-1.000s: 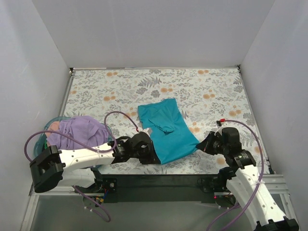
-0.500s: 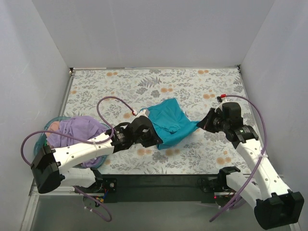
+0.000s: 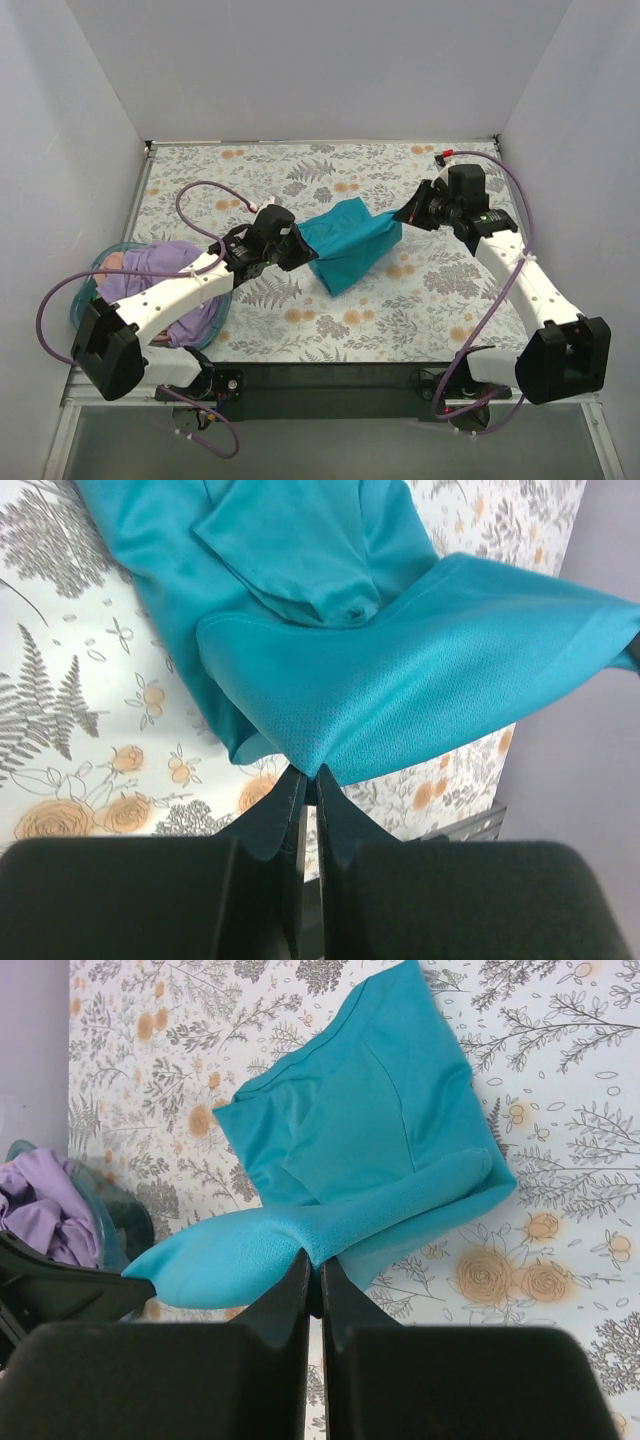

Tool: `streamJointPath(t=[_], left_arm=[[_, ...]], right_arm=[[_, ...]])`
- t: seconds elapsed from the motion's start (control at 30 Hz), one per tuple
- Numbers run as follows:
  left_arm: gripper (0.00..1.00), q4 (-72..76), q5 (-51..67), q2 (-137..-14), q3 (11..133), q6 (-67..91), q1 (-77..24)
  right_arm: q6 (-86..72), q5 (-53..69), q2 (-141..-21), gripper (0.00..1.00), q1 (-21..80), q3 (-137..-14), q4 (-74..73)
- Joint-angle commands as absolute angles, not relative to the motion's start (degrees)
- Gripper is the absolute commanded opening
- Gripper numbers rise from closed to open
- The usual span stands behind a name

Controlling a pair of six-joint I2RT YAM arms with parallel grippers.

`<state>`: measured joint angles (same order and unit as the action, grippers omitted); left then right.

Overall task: Fold and stack the t-shirts
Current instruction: Fold the tshirt

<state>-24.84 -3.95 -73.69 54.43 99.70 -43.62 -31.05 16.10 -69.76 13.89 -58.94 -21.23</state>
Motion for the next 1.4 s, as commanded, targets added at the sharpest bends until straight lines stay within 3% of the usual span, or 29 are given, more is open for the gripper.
streamJointPath(t=[0.0, 0.4, 0.77, 0.8, 0.87, 0.9, 0.93, 0.97, 1.0, 1.37], left_arm=[[0.00, -25.2, -4.2, -74.5, 57.0, 98.8, -40.8], [0.00, -18.7, -0.1, -84.7, 59.9, 96.0, -28.7], [0.03, -18.5, -2.3, -103.5, 72.7, 94.7, -22.6], [0.12, -18.5, -2.5, -104.3, 73.3, 94.7, -22.1], [0.44, -18.5, -3.4, -105.5, 75.0, 94.4, -21.3], [0.58, -18.7, -3.9, -106.3, 76.8, 94.3, -21.1], [0.90, -19.2, -4.0, -106.6, 77.7, 94.3, -21.0], [0.96, -19.9, -3.7, -106.8, 78.6, 93.7, -21.0], [0.96, -20.1, -3.0, -106.5, 80.2, 93.3, -21.0], [0.97, -14.8, 5.6, -101.2, 72.5, 92.4, -26.5]], right_arm=[[-30.4, 18.3, -73.6, 0.01, 13.6, -62.1, -16.6], [-29.2, 22.2, -94.1, 0.01, 15.8, -75.8, -10.0], [-30.3, 18.6, -114.8, 0.01, 16.3, -88.7, -0.8], [-30.3, 19.2, -116.4, 0.05, 16.3, -89.9, -0.5], [-30.4, 21.2, -120.7, 0.33, 16.3, -94.6, -0.5], [-30.8, 21.8, -121.7, 0.58, 16.3, -95.9, -0.6], [-30.8, 23.2, -122.4, 0.68, 16.2, -97.1, -0.7], [-30.9, 23.6, -122.3, 0.82, 16.3, -97.4, -0.8], [-30.9, 23.6, -121.9, 0.98, 16.3, -97.3, -0.8], [-26.4, 25.5, -104.2, 0.98, 18.2, -75.2, -0.9]])
